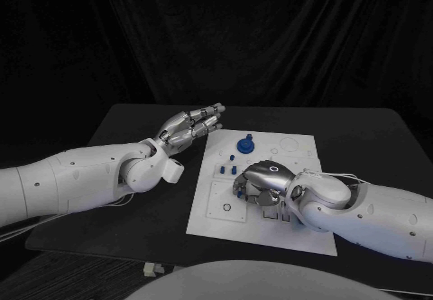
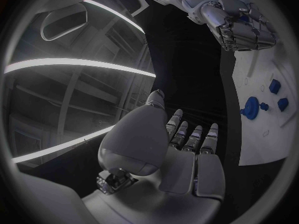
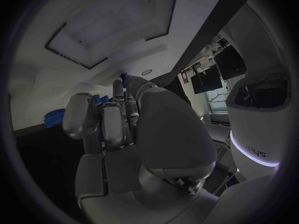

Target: Assemble the parts on the task board

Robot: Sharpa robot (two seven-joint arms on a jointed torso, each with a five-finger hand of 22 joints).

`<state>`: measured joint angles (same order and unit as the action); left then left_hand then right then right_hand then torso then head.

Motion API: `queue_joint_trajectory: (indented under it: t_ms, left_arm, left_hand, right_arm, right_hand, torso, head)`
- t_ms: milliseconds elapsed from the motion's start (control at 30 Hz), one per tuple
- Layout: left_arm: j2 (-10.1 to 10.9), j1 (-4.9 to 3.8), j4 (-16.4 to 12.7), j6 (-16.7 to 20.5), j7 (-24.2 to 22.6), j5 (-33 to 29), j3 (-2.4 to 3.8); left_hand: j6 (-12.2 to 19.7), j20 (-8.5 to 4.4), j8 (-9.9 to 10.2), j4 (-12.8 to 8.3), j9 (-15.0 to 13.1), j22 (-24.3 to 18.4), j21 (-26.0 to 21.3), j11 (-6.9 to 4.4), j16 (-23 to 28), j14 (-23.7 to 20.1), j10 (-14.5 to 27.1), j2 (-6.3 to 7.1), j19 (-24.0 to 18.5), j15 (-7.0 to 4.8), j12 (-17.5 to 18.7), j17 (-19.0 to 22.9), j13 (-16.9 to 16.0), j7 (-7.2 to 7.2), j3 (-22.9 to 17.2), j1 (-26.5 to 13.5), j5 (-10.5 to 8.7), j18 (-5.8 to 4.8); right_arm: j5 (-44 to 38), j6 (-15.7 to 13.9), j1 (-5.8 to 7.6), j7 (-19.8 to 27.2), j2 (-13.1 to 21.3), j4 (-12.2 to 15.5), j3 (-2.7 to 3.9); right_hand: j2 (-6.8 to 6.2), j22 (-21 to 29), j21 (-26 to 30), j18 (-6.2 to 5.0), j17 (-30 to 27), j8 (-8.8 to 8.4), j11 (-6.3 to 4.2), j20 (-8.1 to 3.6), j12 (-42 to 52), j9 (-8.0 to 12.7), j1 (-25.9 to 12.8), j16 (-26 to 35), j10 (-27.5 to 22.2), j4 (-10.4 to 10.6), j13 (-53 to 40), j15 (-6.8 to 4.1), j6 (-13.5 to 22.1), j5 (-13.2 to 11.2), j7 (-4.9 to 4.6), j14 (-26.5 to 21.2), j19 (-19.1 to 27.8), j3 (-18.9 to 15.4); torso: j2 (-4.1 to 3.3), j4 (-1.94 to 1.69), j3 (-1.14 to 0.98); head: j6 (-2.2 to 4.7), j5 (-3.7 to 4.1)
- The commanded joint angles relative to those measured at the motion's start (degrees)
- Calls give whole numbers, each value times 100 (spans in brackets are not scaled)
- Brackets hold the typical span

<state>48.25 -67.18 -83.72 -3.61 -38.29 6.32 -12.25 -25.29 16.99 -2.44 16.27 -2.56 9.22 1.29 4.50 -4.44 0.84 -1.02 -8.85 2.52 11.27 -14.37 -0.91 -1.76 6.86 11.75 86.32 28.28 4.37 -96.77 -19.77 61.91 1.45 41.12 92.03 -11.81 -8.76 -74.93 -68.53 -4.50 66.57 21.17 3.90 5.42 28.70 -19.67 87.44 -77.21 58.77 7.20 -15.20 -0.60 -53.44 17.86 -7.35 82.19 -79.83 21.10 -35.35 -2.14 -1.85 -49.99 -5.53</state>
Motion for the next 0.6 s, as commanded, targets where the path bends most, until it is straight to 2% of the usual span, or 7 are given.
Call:
queue_joint_trajectory:
  t_ms: [33,233,600]
  left_arm:
    - [-16,9,-2,-82,-41,-47,6]
    - [-18,13,0,-92,-32,-47,6]
    - [-24,20,8,-102,-10,-47,6]
  left_hand:
    - [-17,-4,-23,-34,-7,5,17,45,-21,-4,10,-3,43,51,-29,-5,-8,23,-2,69,31,-60]
    - [-17,-4,-24,-35,-7,4,17,47,-21,-3,9,-5,43,56,-32,-5,-8,25,-4,76,32,-61]
    - [-22,-4,-24,-36,-8,4,18,49,-23,-2,9,-6,44,58,-31,-5,-8,27,-5,79,33,-61]
  right_arm:
    - [-53,36,-18,-114,15,30,0]
    - [-53,27,-21,-94,19,38,0]
    - [-53,26,-24,-92,20,34,0]
  right_hand:
    - [-41,-846,37,-42,-12,40,-33,13,-40,-3,-81,27,-14,23,10,3,33,-96,-3,-33,44,-44]
    - [-71,-843,54,-43,-36,46,-39,12,-51,-9,-114,37,-12,89,21,0,47,-298,10,-39,43,-73]
    - [-64,-840,68,-45,-60,51,-49,9,-50,-13,-76,49,-2,86,23,-7,45,-305,19,-47,47,-57]
  torso:
    - [1,3,0]
    - [0,1,0]
    - [3,0,-1]
  head:
    - [-1,-8]
    - [-1,-23]
    - [-1,-39]
